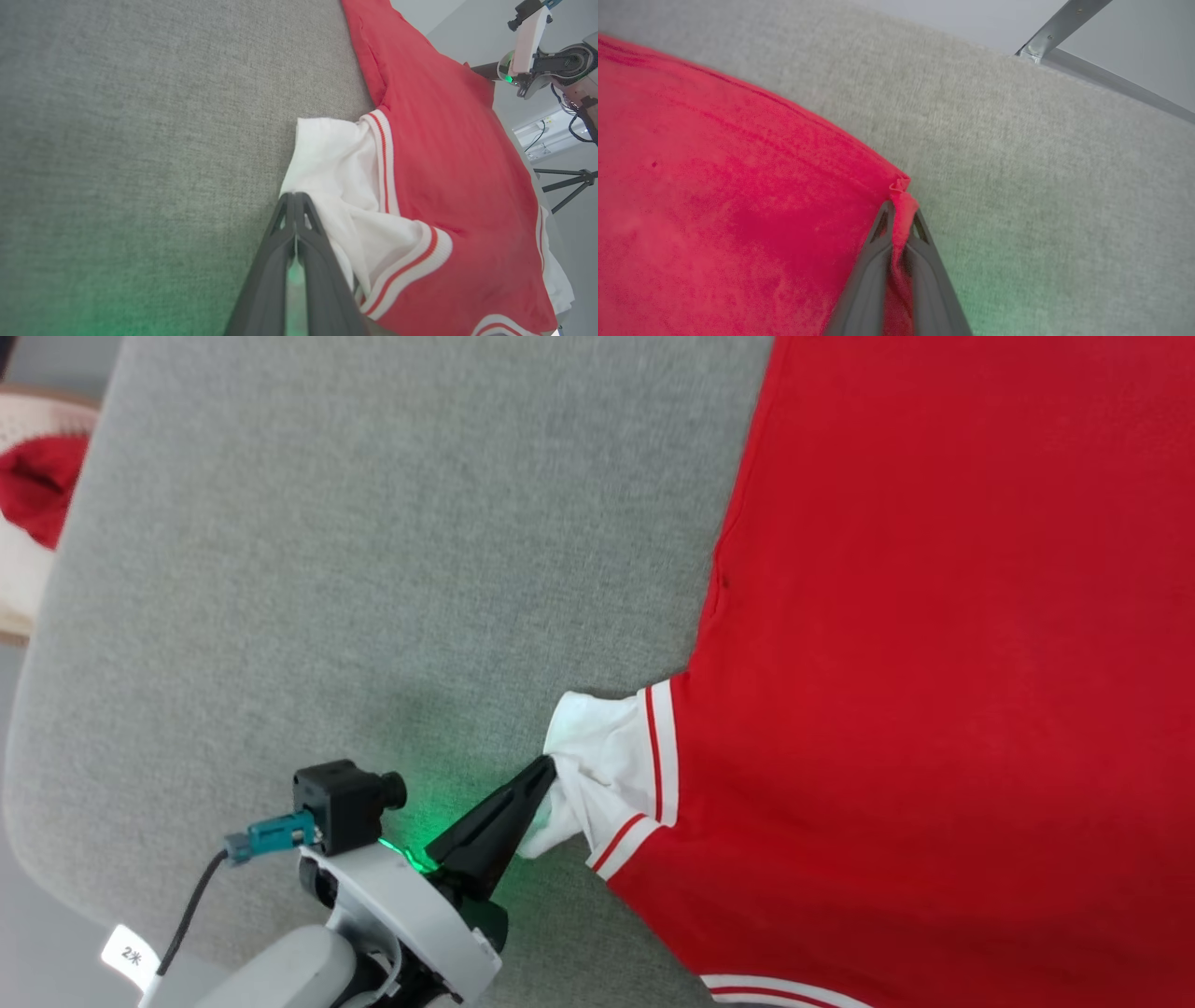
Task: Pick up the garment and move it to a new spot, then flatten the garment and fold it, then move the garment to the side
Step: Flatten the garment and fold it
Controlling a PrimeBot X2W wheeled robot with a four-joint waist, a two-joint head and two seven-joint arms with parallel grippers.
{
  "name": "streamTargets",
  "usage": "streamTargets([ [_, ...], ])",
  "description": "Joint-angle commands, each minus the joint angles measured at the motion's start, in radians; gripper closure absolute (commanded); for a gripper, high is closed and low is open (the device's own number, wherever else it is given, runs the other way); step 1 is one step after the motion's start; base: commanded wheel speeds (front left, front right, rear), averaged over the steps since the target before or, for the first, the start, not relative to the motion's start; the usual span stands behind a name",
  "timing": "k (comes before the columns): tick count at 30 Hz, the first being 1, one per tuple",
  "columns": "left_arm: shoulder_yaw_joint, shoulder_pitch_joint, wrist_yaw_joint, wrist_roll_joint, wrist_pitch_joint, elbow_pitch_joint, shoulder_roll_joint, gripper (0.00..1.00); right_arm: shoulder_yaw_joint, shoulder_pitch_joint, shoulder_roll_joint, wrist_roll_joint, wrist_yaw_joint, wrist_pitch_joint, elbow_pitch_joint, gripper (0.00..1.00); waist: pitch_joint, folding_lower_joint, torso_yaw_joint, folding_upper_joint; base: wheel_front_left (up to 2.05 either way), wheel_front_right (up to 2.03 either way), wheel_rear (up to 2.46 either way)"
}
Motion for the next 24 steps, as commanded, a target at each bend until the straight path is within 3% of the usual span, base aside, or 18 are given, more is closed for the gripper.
streamTargets([
  [1, 0.003, 0.011, 0.0, -0.009, 0.001, 0.009, 0.005, 1.0, 0.03, 0.079, -0.006, 0.025, -0.001, 0.011, 0.014, 1.0, -0.077, 0.0, -0.033, 0.0, 0.0, 0.0, 0.0],
  [9, -0.013, 0.051, 0.029, -0.002, 0.015, 0.037, 0.035, 1.0, 0.149, 0.334, -0.112, 0.215, -0.001, 0.043, -0.183, 1.0, -0.217, 0.0, -0.109, 0.0, 0.0, 0.0, 0.0],
  [16, -0.007, 0.09, 0.05, -0.017, 0.017, 0.019, 0.063, 1.0, 0.139, 0.616, -0.228, 0.352, -0.001, 0.063, -0.41, 1.0, -0.287, 0.0, -0.162, 0.0, 0.0, 0.0, 0.0],
  [24, 0.003, 0.119, 0.062, -0.035, 0.018, 0.002, 0.089, 1.0, 0.042, 0.938, -0.217, 0.406, -0.001, 0.064, -0.63, 1.0, -0.316, 0.0, -0.214, 0.0, 0.0, 0.0, 0.0],
])
